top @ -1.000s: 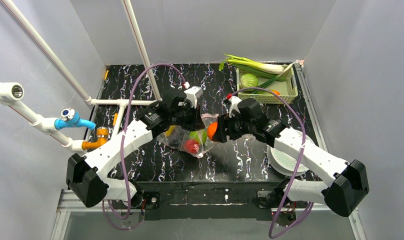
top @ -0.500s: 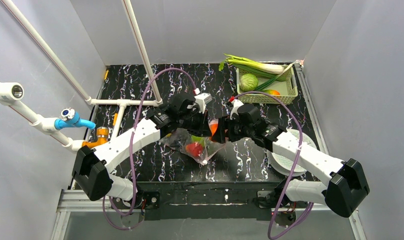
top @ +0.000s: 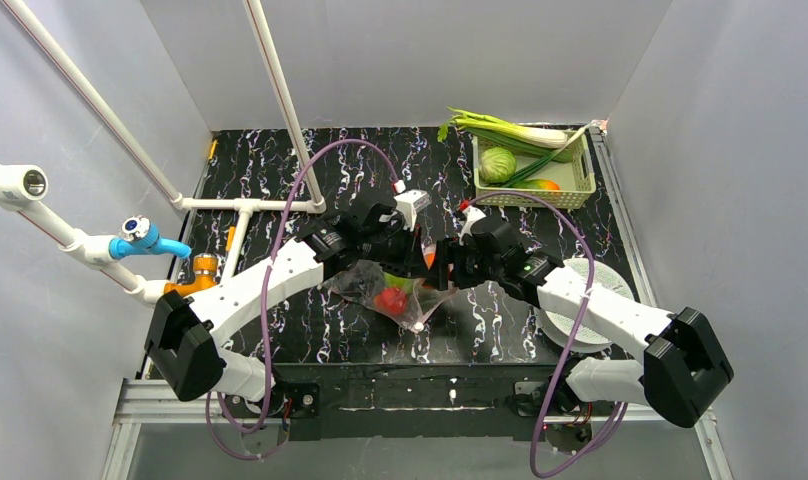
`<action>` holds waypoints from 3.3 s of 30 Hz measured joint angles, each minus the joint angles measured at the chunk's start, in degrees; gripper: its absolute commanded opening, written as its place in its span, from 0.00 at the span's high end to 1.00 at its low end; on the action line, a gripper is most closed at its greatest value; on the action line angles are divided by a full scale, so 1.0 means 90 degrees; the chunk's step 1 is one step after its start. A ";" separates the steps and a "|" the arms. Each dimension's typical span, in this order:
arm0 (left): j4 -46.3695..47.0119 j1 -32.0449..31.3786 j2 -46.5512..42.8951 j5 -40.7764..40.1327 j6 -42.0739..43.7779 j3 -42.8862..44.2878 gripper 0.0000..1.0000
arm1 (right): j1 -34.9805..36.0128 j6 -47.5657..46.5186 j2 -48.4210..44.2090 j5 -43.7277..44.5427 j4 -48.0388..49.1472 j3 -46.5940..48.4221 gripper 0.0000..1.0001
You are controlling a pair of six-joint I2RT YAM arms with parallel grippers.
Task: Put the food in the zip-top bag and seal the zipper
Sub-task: Place the fake fruit in the zipper food storage bag, then adjust the zipper food storage bag at the center of the board.
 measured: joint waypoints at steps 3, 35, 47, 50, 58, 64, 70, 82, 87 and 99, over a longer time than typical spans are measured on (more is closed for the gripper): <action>-0.0007 -0.0027 0.0015 0.0000 -0.0063 0.0000 1.00 | -0.0010 0.0058 0.0010 0.0049 0.0051 -0.0092 0.97; -0.0197 -0.0027 -0.0005 -0.0515 0.0153 0.0000 1.00 | -0.0175 0.0226 -0.0469 -0.0168 -0.0117 -0.0189 0.06; -0.0299 -0.0029 -0.0124 -0.0576 0.0219 0.0000 1.00 | -0.0175 0.0372 -0.1066 0.0403 -0.0908 -0.0158 0.12; -0.0311 -0.0029 -0.0146 -0.0576 0.0223 0.0000 1.00 | -0.0175 0.0440 -0.1263 0.0483 -0.0957 -0.0219 0.12; -0.0318 -0.0029 -0.0153 -0.0576 0.0223 0.0002 1.00 | -0.0175 0.0602 -0.1066 0.0495 -0.0950 -0.0359 0.15; -0.0318 -0.0029 -0.0153 -0.0576 0.0223 0.0002 1.00 | -0.0175 0.0631 -0.0612 0.0403 -0.0882 -0.0379 0.24; -0.0321 -0.0032 -0.0153 -0.0573 0.0226 0.0002 1.00 | -0.0175 0.0763 -0.0413 0.0238 -0.0610 -0.0420 0.41; -0.0345 -0.0032 -0.0182 -0.0595 0.0233 0.0002 1.00 | -0.0177 0.0828 -0.0090 0.0044 -0.0333 -0.0413 0.77; -0.0493 -0.0032 -0.0359 -0.0889 0.0379 0.0027 1.00 | -0.0177 0.0682 -0.0119 -0.0012 -0.0585 -0.0051 0.93; -0.1671 0.0063 -0.1909 -0.2817 0.1081 0.1761 1.00 | -0.0165 0.0272 0.0131 -0.0947 -0.1219 0.3359 0.99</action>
